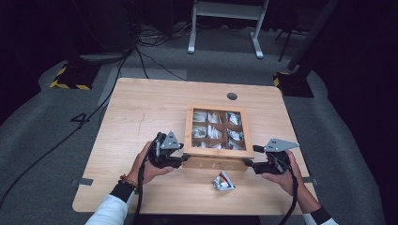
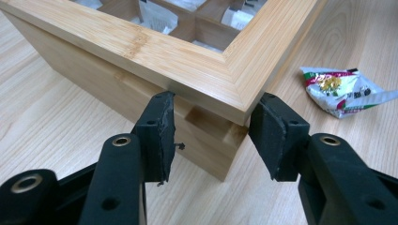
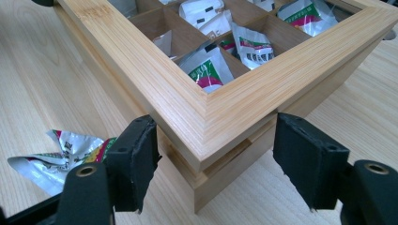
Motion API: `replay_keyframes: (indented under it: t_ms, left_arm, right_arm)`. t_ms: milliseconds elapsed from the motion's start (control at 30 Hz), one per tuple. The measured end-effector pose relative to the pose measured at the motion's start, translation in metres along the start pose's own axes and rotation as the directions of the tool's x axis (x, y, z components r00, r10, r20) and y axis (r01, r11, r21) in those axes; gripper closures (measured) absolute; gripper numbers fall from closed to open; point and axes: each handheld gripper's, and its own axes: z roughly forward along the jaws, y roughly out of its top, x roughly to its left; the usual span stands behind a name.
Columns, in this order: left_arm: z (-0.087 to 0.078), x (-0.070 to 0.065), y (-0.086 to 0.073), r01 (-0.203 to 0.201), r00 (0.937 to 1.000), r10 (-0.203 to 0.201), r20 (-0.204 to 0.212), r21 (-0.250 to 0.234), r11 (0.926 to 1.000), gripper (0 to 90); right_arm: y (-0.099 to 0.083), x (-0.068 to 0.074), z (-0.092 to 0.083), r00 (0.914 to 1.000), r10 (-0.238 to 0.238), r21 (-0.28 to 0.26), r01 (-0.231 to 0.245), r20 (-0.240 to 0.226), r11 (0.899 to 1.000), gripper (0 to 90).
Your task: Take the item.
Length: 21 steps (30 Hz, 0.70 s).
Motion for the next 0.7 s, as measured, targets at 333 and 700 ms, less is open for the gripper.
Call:
replay_keyframes:
  t_ms: [333, 700]
  left_arm:
    - [-0.0074, -0.0061, -0.0022, -0.005, 1.0, 0.005, 0.007, -0.038, 0.9993, 49.9]
    - [-0.0018, -0.0046, -0.0034, 0.002, 1.0, -0.002, -0.002, -0.034, 0.9994, 50.0]
  right_arm:
    - [-0.0051, 0.0028, -0.0027, 0.9999, 0.004, -0.008, -0.004, -0.01, 1.0, 37.3]
    - [-0.0076, 0.0018, -0.0024, 0.9997, 0.016, -0.023, -0.017, -0.017, 1.0, 38.0]
